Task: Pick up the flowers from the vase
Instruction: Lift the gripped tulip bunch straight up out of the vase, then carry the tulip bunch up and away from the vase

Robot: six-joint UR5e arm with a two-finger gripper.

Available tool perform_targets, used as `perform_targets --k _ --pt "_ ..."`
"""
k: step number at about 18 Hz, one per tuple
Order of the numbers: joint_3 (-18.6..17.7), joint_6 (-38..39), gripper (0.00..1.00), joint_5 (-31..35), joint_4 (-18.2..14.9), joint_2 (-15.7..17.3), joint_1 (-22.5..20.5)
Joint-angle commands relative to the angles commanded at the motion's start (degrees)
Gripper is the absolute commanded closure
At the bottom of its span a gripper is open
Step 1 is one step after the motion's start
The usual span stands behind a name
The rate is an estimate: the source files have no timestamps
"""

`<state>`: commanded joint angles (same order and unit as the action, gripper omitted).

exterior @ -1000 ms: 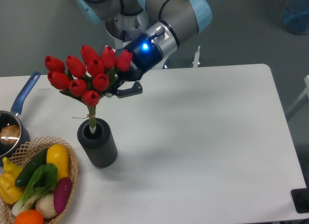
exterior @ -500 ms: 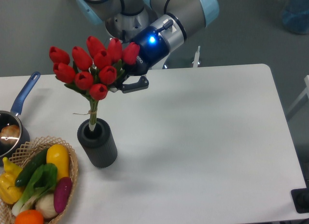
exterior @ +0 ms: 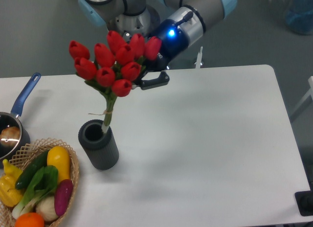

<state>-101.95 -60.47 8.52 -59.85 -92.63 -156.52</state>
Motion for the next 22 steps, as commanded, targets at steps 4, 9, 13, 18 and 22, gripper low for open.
perform_targets --k 4,9,13,18,22 --pt "1.0 -0.5 0.63 3.3 0.0 -1.1 -1.5" --pt "1.4 -4.4 0.63 9.9 0.0 -2.6 -2.8" --pt "2.6 -5.7 0.63 12.9 0.0 -3.8 -3.9" --pt "2.1 -8.0 0.62 14.2 -0.1 -3.9 -3.6" --pt "1.7 -8.0 0.62 14.2 -0.1 -3.9 -4.0"
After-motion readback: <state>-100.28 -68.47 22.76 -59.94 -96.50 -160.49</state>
